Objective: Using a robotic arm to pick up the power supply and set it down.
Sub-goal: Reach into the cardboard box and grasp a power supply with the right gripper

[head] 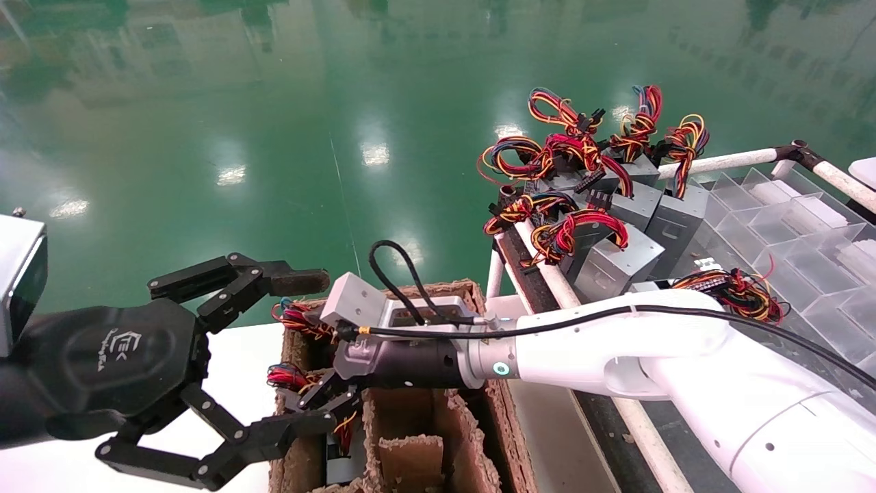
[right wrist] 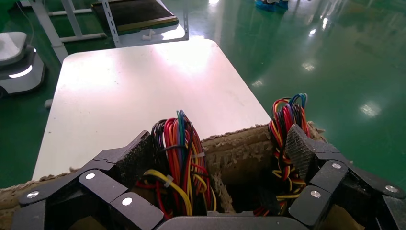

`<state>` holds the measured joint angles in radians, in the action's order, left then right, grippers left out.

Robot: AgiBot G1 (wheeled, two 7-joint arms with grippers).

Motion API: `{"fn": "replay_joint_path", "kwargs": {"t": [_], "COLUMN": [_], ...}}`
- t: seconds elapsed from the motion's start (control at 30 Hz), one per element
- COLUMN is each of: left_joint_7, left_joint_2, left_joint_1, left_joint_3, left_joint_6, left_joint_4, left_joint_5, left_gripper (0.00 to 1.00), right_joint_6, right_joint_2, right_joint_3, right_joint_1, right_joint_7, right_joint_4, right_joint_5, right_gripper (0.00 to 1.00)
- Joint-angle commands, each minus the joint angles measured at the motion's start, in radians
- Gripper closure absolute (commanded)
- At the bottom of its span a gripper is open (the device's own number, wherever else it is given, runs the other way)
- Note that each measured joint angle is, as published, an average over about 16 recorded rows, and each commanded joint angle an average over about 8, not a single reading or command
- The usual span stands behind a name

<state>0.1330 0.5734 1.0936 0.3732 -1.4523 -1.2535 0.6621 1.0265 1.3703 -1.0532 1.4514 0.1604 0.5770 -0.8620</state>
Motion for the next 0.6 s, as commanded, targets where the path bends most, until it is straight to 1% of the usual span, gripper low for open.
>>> {"fn": "replay_joint_path", "kwargs": {"t": [0.03, 0.3, 0.6], "left_joint_7": [0.0, 0.0, 0.0], "left_joint_2": [0.0, 0.0, 0.0], "left_joint_1": [0.0, 0.0, 0.0], "left_joint_3": [0.0, 0.0, 0.0], "left_joint_6": [0.0, 0.0, 0.0], "left_joint_4": [0.0, 0.0, 0.0], "left_joint_5": [0.0, 0.0, 0.0], "left_gripper": [0.0, 0.0, 0.0], "right_joint_6": [-0.016, -0.071, -0.099], "right_joint_2": [0.0, 0.0, -0.001], "right_joint_3": [-0.024, -0.095, -0.155], "right_joint_1": [0.003, 0.012, 0.023], "right_joint_7": [0.0, 0.013, 0.036], "right_joint_4": [0.008, 0.007, 0.002], "right_joint_5": [0.018, 0.085, 0.158], "right_gripper": [1.0, 1.0, 1.0]}}
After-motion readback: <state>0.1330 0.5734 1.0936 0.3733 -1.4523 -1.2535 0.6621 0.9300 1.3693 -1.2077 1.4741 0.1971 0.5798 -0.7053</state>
